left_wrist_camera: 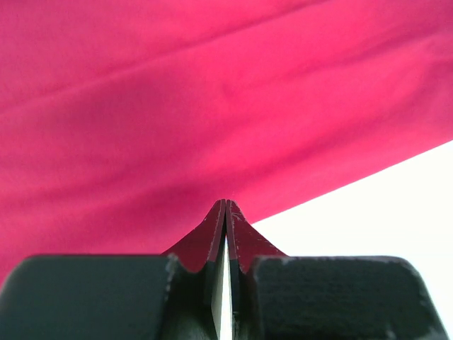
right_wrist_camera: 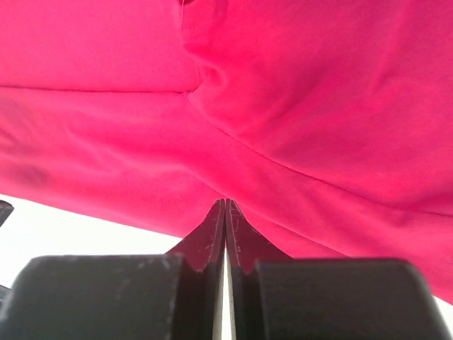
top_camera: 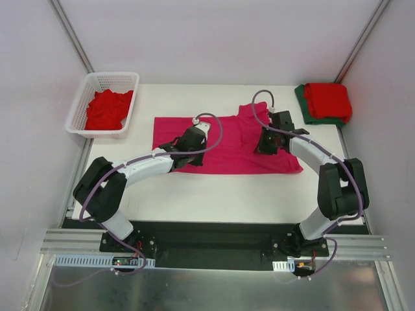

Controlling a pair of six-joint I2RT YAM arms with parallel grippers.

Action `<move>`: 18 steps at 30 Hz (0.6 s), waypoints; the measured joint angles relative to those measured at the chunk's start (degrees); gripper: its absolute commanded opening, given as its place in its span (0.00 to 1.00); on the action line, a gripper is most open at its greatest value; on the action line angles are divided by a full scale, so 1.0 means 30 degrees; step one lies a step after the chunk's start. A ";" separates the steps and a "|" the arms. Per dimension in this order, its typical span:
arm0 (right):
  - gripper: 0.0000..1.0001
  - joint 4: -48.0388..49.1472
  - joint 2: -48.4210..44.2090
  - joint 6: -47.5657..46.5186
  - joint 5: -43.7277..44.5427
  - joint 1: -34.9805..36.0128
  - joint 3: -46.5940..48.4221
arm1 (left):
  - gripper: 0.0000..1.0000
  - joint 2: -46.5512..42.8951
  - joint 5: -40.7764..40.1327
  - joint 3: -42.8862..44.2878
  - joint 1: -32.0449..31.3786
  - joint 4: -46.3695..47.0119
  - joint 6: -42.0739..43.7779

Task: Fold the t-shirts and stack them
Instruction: Fold the flattened tshirt in 1/3 of the way

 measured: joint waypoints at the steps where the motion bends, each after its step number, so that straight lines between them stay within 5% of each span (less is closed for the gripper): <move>1: 0.01 0.0044 0.0168 0.0000 0.0022 0.0138 0.0000 | 0.00 -0.0007 -0.0087 -0.0233 -0.0015 -0.0022 -0.0182; 18: 0.01 0.0204 0.2375 0.0379 0.1005 0.0692 -0.0933 | 0.00 -0.0015 -0.0357 -0.1814 -0.0029 -0.0372 -0.1821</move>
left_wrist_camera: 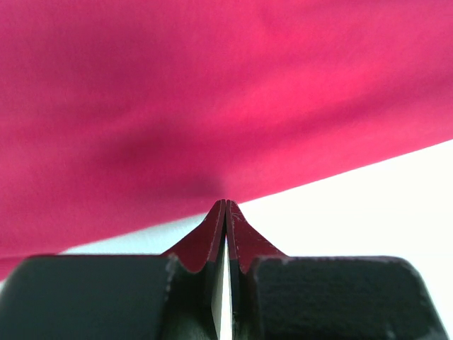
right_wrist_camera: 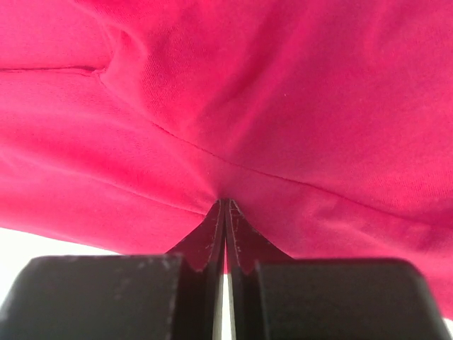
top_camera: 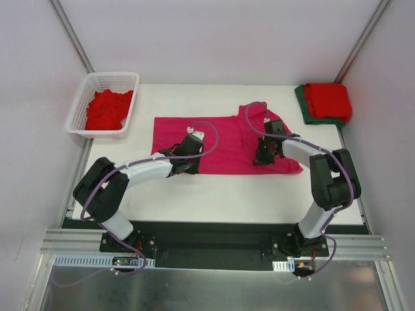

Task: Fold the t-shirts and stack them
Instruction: Fold the flattened tshirt in 1/3 of the way

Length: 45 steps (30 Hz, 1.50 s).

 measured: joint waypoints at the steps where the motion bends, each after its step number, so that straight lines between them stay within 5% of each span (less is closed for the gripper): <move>1: 0.01 0.0087 -0.0124 0.0036 0.0022 0.0000 -0.0131 | 0.00 0.0000 0.0007 -0.0175 0.0000 -0.0058 -0.0095; 24: 0.01 -0.0670 -0.2499 0.0095 0.0495 0.0437 -0.2535 | 0.00 -0.2149 -0.0619 -0.1756 -0.2965 -0.0918 -0.2623; 36: 0.01 -0.0998 -0.2492 0.0058 0.0503 0.0452 -0.2397 | 0.00 -0.1056 -0.1523 -0.0532 0.0189 -0.0466 -0.1158; 45: 0.02 -0.1435 -0.2492 -0.0029 0.0510 0.0452 -0.2178 | 0.00 0.0532 -0.0962 -0.1071 0.0430 0.0313 -0.0962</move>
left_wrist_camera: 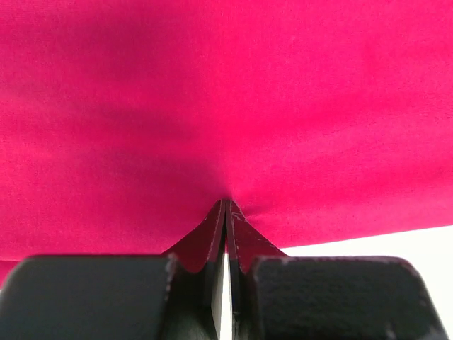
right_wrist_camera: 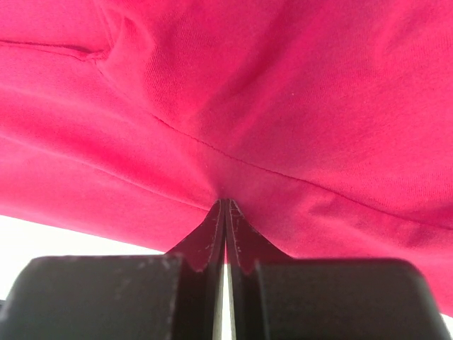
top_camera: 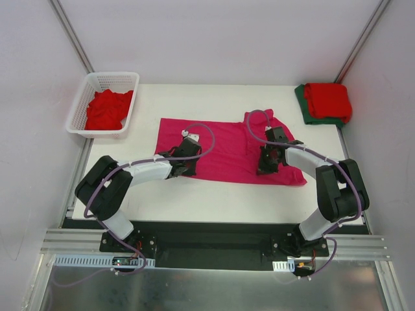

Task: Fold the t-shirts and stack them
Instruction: Fold the flattened tshirt in 1/3 of the way

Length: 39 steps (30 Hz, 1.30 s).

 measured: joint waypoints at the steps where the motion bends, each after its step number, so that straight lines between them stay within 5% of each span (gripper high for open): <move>1: 0.01 -0.0007 0.0000 -0.0007 0.0000 0.0000 0.0000 | 0.00 -0.0036 0.0036 -0.0131 0.0000 0.0226 -0.0029; 21: 0.01 -0.0080 0.0000 -0.0007 -0.0007 0.0000 0.0007 | 0.00 -0.2535 -0.0058 -0.3745 -0.2645 0.2645 -0.3322; 39: 0.01 -0.1472 -0.1472 0.0153 0.1151 0.0073 -0.0962 | 0.00 -0.4590 -0.0262 -0.5625 -0.2725 0.2251 -0.4153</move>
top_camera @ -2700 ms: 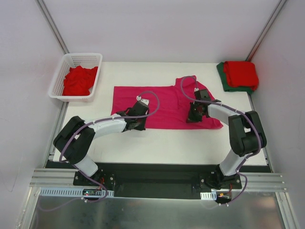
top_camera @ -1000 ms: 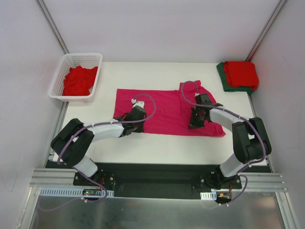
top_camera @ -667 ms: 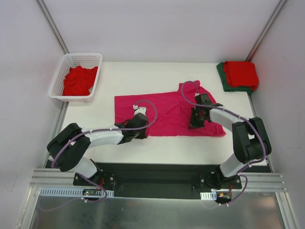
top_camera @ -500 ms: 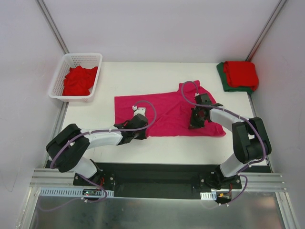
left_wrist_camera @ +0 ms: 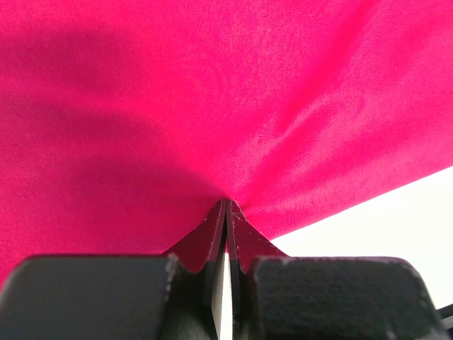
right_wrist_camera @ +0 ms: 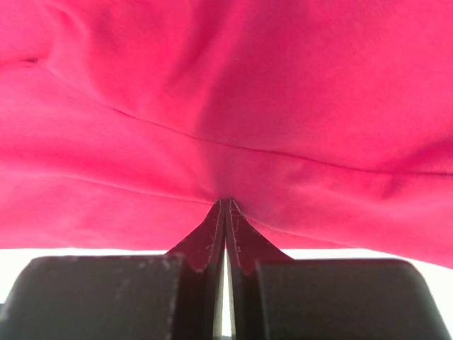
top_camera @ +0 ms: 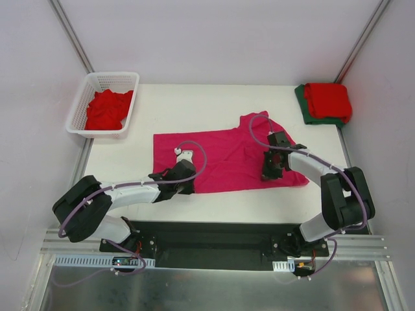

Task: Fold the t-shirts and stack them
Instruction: Fold the flattened tshirt in 1/3 of the way

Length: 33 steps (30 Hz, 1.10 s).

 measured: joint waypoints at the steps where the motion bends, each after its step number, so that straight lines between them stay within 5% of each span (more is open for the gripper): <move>1: 0.01 -0.0080 -0.0066 0.0007 0.0029 0.0015 -0.0095 | 0.00 -0.0080 -0.0102 -0.0066 -0.0051 -0.0022 -0.0022; 23: 0.01 -0.2091 -0.4058 0.0189 0.1821 0.0605 -0.0036 | 0.00 -0.0313 -0.0313 -0.0146 -0.0080 -0.0415 -0.0204; 33: 0.02 -0.1064 -0.1297 -0.0080 0.4007 0.0175 0.1093 | 0.00 -0.0474 -0.0364 -0.0189 -0.0080 -0.0612 -0.0219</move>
